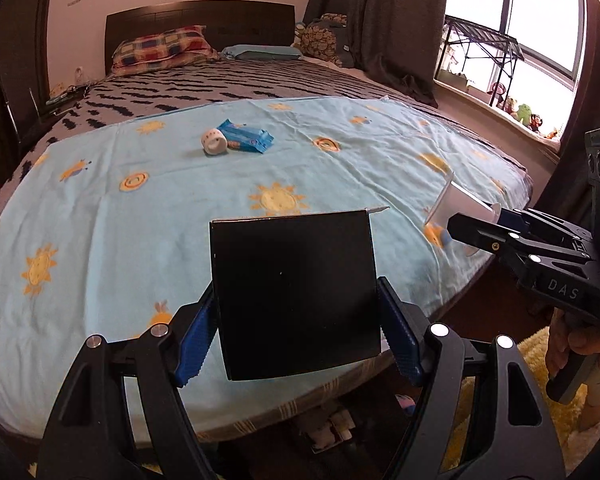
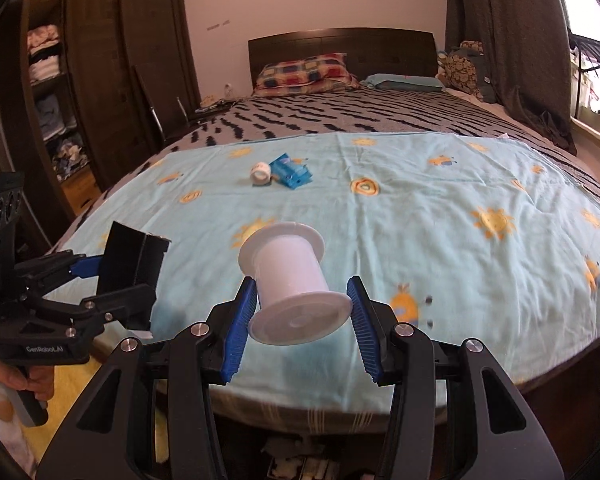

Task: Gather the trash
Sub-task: 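Carry the black box and white spool down to the black bin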

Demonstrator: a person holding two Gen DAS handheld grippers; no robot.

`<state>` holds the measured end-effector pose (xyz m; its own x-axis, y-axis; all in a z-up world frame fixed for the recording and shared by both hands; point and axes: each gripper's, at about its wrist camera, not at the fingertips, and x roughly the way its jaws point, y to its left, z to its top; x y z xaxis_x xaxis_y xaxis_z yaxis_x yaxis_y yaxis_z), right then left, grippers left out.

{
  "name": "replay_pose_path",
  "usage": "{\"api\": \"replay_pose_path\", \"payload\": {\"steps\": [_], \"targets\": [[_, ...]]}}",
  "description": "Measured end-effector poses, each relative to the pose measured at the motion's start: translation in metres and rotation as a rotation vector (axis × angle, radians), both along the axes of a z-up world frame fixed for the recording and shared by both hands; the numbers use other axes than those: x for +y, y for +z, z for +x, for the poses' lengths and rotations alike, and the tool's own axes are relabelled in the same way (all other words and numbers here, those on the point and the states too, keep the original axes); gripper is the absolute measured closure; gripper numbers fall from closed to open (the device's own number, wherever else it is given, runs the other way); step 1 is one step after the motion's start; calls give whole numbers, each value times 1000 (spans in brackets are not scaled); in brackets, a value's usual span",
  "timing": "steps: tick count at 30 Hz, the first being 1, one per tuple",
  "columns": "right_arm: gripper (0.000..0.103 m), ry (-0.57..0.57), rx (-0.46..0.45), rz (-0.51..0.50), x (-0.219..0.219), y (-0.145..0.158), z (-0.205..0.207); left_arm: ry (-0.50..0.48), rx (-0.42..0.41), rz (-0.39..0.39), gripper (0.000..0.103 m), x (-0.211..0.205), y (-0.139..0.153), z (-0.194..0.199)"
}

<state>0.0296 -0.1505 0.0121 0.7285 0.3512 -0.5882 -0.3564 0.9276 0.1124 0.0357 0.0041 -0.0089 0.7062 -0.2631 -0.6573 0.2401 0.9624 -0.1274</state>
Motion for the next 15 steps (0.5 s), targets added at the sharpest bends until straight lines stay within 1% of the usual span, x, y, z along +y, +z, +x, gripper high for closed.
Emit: {"api": "replay_pose_path", "payload": {"steps": [4, 8, 10, 15], "targets": [[55, -20, 33, 11, -8, -20, -19, -10, 6, 5, 32, -6, -18, -26], [55, -61, 69, -22, -14, -46, -36, -41, 21, 64, 32, -16, -43, -48], [55, -76, 114, -8, -20, -63, -43, -48, 44, 79, 32, -19, -58, -56], [55, -107, 210, 32, -27, -97, -55, -59, 154, 74, 32, -23, -100, -64]]}}
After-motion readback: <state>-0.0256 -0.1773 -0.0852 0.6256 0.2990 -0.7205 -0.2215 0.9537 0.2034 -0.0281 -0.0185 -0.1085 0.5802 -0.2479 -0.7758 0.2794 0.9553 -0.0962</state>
